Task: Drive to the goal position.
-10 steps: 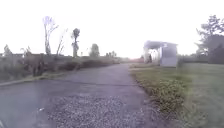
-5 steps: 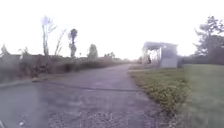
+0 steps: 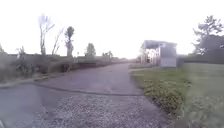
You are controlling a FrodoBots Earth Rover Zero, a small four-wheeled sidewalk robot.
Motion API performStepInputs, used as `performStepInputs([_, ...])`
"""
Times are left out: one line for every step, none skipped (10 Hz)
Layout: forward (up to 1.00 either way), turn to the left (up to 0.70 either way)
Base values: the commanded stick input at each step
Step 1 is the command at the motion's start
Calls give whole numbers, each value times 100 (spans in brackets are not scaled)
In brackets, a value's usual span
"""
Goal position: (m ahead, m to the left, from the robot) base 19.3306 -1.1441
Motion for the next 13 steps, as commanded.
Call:
performStepInputs([70, -14])
performStepInputs([70, -14])
performStepInputs([70, -14])
performStepInputs([70, -14])
performStepInputs([70, -14])
performStepInputs([70, -14])
performStepInputs([70, -14])
performStepInputs([70, -14])
performStepInputs([70, -14])
performStepInputs([70, -14])
performStepInputs([70, -14])
performStepInputs([70, -14])
performStepInputs([70, -14])
